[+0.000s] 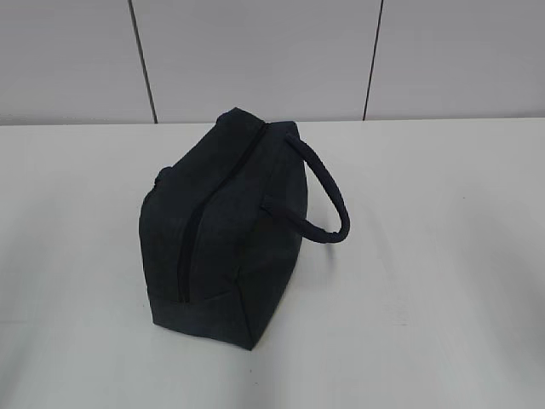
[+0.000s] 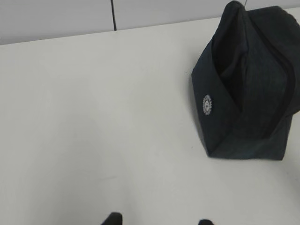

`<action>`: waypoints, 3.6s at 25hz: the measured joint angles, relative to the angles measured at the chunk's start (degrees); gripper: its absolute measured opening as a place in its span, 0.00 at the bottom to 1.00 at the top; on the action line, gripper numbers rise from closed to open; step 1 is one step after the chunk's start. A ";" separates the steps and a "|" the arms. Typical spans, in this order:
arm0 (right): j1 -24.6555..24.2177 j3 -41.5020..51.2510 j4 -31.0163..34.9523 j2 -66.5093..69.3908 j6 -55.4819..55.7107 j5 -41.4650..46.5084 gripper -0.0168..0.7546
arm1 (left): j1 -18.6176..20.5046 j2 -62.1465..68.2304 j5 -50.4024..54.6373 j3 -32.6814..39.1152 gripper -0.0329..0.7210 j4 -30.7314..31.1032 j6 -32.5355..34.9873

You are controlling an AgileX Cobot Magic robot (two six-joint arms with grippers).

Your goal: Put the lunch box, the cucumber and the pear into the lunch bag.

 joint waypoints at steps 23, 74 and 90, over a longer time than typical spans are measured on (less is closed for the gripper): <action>0.00 13.61 -1.93 -33.26 -3.98 4.62 0.51 | 0.00 -20.59 7.93 1.12 0.42 8.31 -6.07; 0.00 13.61 -3.42 -37.21 -3.77 4.16 0.51 | 6.85 -20.70 7.93 1.17 0.36 7.58 -6.07; 0.00 13.61 -3.42 -37.21 -3.77 4.16 0.51 | 6.85 -20.70 7.93 1.17 0.36 5.49 -5.56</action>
